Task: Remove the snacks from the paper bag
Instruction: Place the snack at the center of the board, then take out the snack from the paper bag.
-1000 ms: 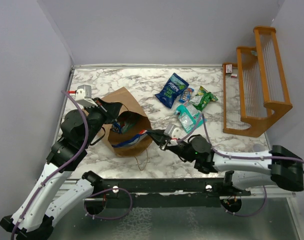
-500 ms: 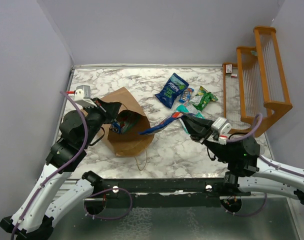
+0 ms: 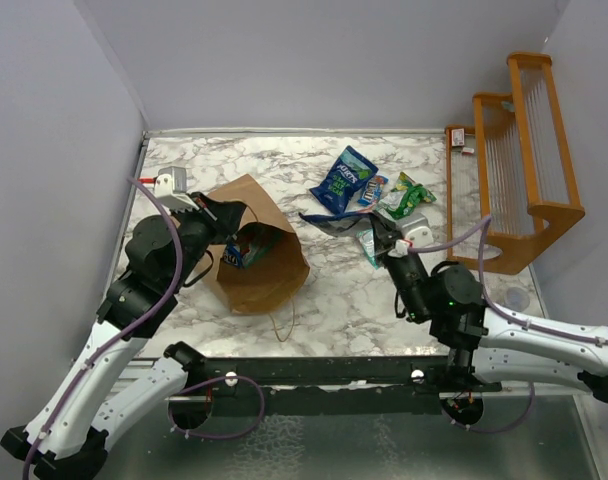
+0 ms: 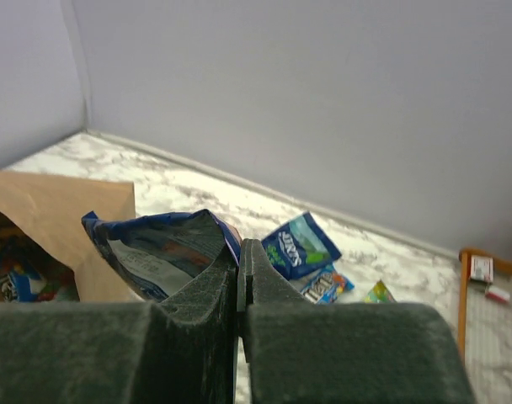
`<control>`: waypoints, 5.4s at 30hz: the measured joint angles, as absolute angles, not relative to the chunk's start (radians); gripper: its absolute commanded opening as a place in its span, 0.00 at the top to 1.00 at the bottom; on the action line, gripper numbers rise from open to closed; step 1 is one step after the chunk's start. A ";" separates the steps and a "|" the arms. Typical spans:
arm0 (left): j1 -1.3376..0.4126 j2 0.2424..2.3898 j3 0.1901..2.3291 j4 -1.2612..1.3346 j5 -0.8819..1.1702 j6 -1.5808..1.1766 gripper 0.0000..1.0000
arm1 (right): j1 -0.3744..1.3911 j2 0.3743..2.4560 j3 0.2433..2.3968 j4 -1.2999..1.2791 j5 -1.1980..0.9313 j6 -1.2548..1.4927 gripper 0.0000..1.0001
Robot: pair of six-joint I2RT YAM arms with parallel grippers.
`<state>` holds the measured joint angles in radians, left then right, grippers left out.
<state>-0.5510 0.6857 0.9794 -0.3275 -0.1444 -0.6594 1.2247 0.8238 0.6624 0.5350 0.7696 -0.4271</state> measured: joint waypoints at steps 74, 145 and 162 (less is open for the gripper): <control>-0.551 0.689 0.973 -0.319 -0.102 -0.678 1.00 | 0.497 1.061 0.615 0.166 -0.534 0.385 0.27; -0.551 0.692 0.973 -0.332 -0.102 -0.708 1.00 | 1.171 2.053 1.080 0.861 0.434 -0.038 0.99; -0.551 0.675 0.972 -0.353 -0.121 -0.724 1.00 | 1.172 1.635 0.728 0.715 0.340 0.134 0.99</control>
<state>-0.5510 0.6750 0.9718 -0.3527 -0.1215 -0.7242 1.1717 1.6352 0.7284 0.7147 0.3401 0.1337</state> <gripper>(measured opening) 0.021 0.018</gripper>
